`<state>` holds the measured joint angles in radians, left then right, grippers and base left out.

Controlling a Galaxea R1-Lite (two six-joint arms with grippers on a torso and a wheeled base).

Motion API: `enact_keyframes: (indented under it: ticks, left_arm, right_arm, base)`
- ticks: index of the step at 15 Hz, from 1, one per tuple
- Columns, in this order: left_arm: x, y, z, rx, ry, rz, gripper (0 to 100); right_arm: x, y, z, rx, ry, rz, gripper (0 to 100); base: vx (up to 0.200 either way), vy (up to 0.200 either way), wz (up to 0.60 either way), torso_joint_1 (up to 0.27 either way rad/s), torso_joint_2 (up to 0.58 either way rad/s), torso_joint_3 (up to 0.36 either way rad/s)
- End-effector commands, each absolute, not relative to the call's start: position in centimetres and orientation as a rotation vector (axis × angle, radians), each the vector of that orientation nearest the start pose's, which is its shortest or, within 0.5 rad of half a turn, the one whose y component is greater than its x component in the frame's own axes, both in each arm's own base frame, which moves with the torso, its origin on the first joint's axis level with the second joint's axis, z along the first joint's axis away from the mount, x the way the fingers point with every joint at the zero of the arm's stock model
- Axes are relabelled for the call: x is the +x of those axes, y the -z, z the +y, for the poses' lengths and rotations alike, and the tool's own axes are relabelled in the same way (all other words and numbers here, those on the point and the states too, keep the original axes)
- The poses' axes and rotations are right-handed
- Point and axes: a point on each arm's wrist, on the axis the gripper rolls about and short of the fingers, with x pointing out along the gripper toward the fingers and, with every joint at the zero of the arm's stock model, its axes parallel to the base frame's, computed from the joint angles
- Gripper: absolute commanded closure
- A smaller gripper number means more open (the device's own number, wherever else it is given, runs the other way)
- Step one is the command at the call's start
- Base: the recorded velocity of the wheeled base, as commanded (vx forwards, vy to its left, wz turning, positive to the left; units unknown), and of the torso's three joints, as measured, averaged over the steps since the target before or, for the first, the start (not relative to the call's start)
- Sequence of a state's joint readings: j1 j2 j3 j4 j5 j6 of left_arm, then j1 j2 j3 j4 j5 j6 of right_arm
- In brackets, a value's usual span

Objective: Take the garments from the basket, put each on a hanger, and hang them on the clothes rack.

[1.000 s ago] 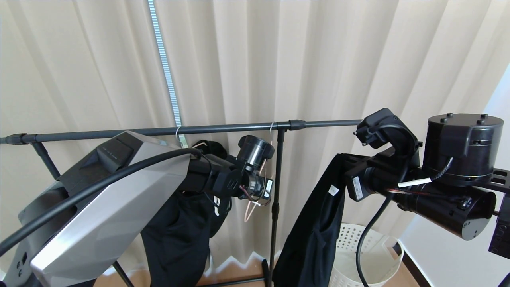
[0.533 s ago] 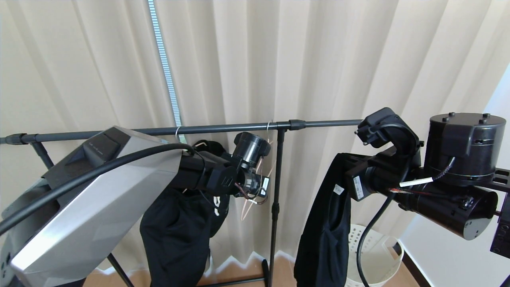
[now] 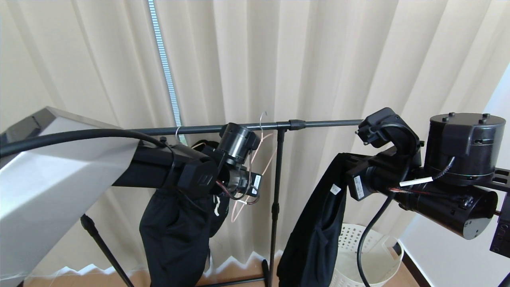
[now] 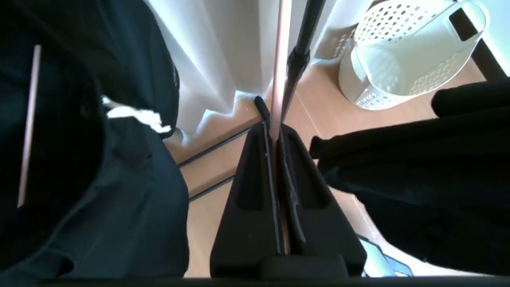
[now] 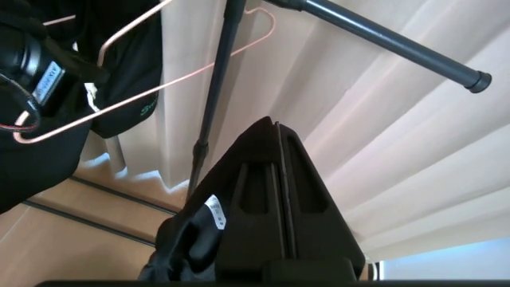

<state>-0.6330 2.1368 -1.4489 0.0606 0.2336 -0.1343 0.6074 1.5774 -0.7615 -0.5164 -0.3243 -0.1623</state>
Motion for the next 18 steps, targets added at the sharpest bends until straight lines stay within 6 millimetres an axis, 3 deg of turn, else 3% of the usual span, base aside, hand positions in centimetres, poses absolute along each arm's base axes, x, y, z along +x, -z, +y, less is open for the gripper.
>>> enact_keyframes:
  ticks: [1, 6, 12, 13, 18]
  left_arm:
    - [32.3, -15.0, -23.1, 0.174, 0.337, 0.675, 100]
    - [29.2, -16.3, -21.0, 0.172, 0.35, 0.655, 100]
    - [22.5, -16.8, -16.0, 0.283, 0.455, 0.557, 100]
    - [20.7, -16.0, -14.2, 0.32, 0.512, 0.518, 100]
    - [17.2, -13.1, -10.3, 0.321, 0.63, 0.517, 100]
  right_arm:
    - [23.0, -19.3, 15.1, -0.297, -0.304, 0.249, 100]
    - [22.9, -19.3, 15.1, -0.298, -0.302, 0.251, 100]
    - [23.4, -19.1, 14.3, -0.345, -0.202, 0.258, 100]
    - [23.9, -18.8, 13.8, -0.373, -0.144, 0.271, 100]
    - [24.8, -19.0, 12.4, -0.407, -0.04, 0.277, 100]
  base:
    - [0.0, 0.0, 0.0, 0.0, 0.0, 0.0]
    - [0.0, 0.0, 0.0, 0.0, 0.0, 0.0]
    - [0.0, 0.0, 0.0, 0.0, 0.0, 0.0]
    - [0.0, 0.0, 0.0, 0.0, 0.0, 0.0]
    - [0.0, 0.0, 0.0, 0.0, 0.0, 0.0]
